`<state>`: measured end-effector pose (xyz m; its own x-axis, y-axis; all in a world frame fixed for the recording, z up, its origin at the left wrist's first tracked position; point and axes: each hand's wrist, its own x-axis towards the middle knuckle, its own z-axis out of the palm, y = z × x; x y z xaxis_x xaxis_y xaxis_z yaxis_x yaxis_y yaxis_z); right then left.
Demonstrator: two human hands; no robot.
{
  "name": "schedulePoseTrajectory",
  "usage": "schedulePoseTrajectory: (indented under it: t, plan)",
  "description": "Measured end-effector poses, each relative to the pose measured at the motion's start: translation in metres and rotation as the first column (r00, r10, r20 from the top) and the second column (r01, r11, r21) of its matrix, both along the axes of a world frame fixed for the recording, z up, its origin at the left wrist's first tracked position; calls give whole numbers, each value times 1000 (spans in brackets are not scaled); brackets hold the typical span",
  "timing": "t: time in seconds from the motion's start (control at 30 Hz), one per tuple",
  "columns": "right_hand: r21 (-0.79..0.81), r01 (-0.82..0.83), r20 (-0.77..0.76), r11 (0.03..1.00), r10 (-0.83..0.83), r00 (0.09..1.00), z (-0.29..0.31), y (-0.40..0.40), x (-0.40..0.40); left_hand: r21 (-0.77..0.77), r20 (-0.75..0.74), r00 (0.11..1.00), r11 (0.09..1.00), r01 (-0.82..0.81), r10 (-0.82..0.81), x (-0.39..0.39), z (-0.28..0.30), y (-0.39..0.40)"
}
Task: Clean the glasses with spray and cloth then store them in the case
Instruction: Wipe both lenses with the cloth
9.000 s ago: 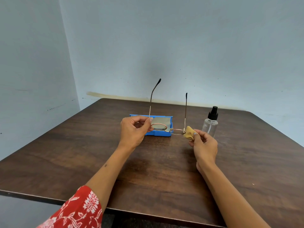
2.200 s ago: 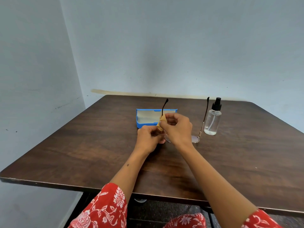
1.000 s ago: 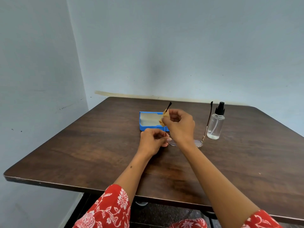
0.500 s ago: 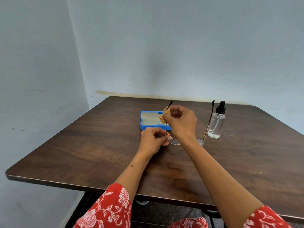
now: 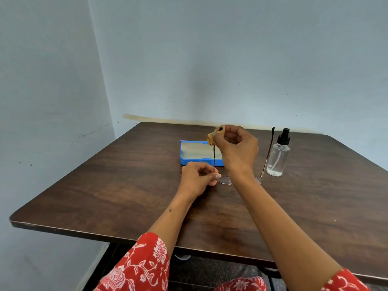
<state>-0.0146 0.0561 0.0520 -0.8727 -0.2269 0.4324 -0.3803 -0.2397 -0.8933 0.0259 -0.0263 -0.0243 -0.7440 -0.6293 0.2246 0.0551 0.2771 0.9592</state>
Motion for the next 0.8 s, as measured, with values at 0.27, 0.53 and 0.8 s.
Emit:
schedulePoseTrajectory:
  t: [0.27,0.53,0.8]
  plan:
    - [-94,-40,25,995,43,999,11,7,1,-8,25,1000,1000,-4,4,-1,-1,-1]
    - [-200,-127,59,972,141,988,23,23,3,-13,21,1000,1000,-15,16,-2,-2,-3]
    - [372,172,-21,912,-177,984,-11,88,-40,17,4,1000,1000,-20,20,-3,-3,-4]
